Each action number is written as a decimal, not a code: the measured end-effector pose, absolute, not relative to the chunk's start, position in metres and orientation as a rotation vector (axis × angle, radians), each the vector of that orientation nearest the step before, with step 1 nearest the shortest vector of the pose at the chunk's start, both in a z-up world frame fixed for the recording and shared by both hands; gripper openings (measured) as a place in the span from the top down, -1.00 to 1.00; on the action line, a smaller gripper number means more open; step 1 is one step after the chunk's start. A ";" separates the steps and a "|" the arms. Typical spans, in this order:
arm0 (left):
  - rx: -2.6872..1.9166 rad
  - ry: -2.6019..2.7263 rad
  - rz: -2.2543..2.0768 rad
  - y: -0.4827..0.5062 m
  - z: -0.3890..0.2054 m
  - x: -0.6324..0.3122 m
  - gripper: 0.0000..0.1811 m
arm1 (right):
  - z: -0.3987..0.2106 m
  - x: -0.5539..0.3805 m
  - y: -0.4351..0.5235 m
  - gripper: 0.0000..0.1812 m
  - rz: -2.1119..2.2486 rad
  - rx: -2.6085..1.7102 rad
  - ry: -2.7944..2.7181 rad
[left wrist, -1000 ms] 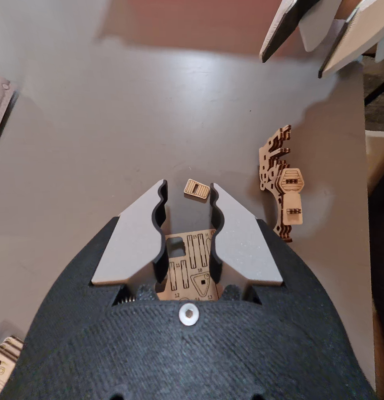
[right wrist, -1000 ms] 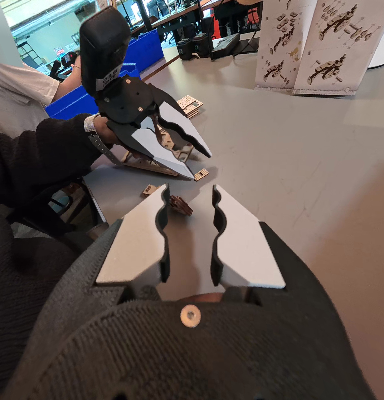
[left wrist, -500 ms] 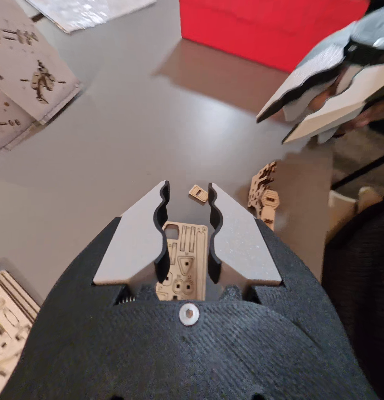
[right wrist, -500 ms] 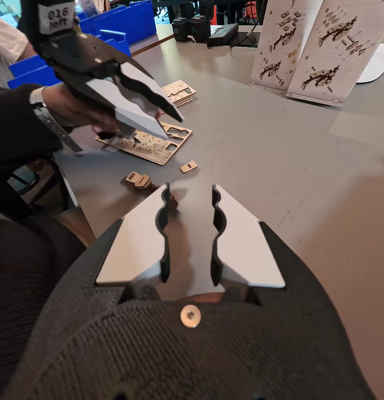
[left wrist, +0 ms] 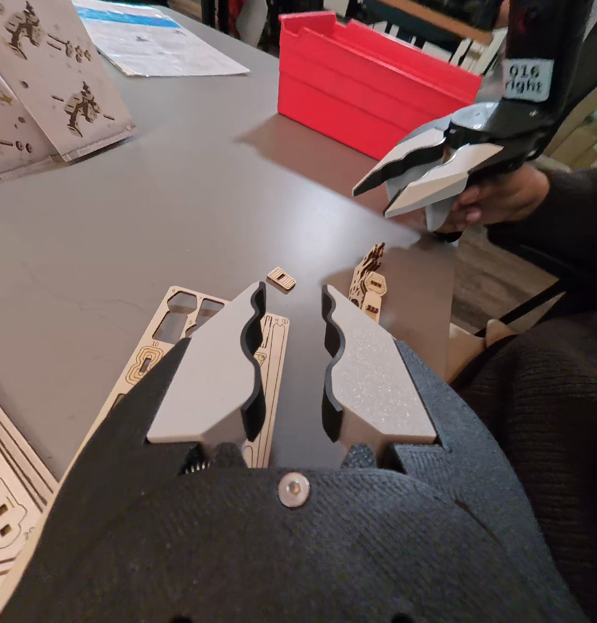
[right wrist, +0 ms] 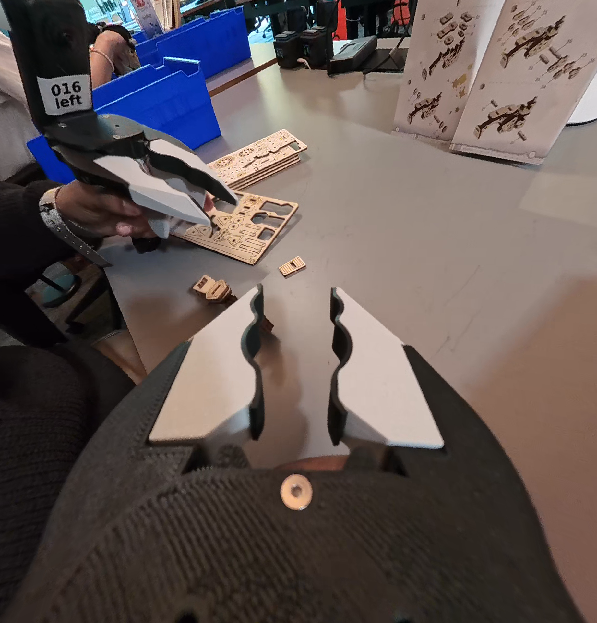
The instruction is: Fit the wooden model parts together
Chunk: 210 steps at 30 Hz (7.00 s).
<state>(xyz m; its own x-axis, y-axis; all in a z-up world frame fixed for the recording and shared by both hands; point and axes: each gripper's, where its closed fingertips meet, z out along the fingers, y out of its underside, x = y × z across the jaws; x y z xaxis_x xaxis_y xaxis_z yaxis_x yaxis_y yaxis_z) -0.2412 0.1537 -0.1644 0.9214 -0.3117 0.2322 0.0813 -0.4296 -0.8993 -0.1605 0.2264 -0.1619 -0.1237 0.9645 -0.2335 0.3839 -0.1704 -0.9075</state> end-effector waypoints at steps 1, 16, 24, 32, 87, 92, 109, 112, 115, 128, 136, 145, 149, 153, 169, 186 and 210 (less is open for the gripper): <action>-1.957 0.151 -0.461 0.153 -0.163 -0.242 0.64 | -0.162 -0.161 0.226 0.57 1.285 -1.567 -1.519; -1.852 0.189 -0.413 0.151 -0.148 -0.242 0.66 | -0.159 -0.167 0.235 0.56 1.291 -1.560 -1.483; -1.852 0.166 -0.442 0.151 -0.148 -0.244 0.65 | -0.160 -0.167 0.241 0.55 1.284 -1.593 -1.452; -1.852 0.180 -0.449 0.150 -0.148 -0.242 0.64 | -0.145 -0.167 0.243 0.49 1.272 -1.468 -1.410; -1.848 0.164 -0.472 0.150 -0.147 -0.244 0.62 | -0.149 -0.167 0.241 0.76 1.283 -1.499 -1.432; -1.848 0.162 -0.474 0.150 -0.147 -0.244 0.62 | -0.149 -0.167 0.241 0.76 1.282 -1.500 -1.431; -1.849 0.159 -0.476 0.151 -0.147 -0.244 0.61 | -0.149 -0.167 0.242 0.74 1.282 -1.501 -1.428; -1.849 0.161 -0.474 0.151 -0.147 -0.244 0.62 | -0.149 -0.167 0.242 0.74 1.282 -1.502 -1.428; -1.866 0.168 -0.472 0.150 -0.149 -0.243 0.62 | -0.150 -0.167 0.242 0.74 1.281 -1.502 -1.431; -2.323 0.100 -0.459 0.191 -0.202 -0.223 0.55 | -0.139 -0.165 0.234 0.73 1.273 -1.444 -1.441; -2.437 0.169 -0.213 0.200 -0.220 -0.235 0.59 | -0.124 -0.157 0.228 0.73 1.260 -1.366 -1.417; -2.413 0.248 -0.203 0.200 -0.218 -0.232 0.80 | -0.123 -0.157 0.228 0.73 1.206 -1.337 -1.417; -2.401 0.232 -0.291 0.202 -0.219 -0.224 0.58 | -0.128 -0.159 0.227 0.73 1.190 -1.342 -1.433; -2.398 0.257 -0.217 0.203 -0.221 -0.230 0.73 | -0.130 -0.159 0.227 0.73 1.173 -1.337 -1.444; -2.151 0.338 -0.304 0.196 -0.169 -0.221 0.85 | -0.128 -0.158 0.229 0.73 1.178 -1.333 -1.433; -1.836 0.481 -0.340 0.192 -0.109 -0.151 0.85 | -0.108 -0.155 0.196 0.74 1.547 -1.318 -1.405; -1.761 0.415 -0.346 0.194 -0.103 -0.150 0.85 | -0.091 -0.150 0.187 0.76 1.909 -1.371 -1.305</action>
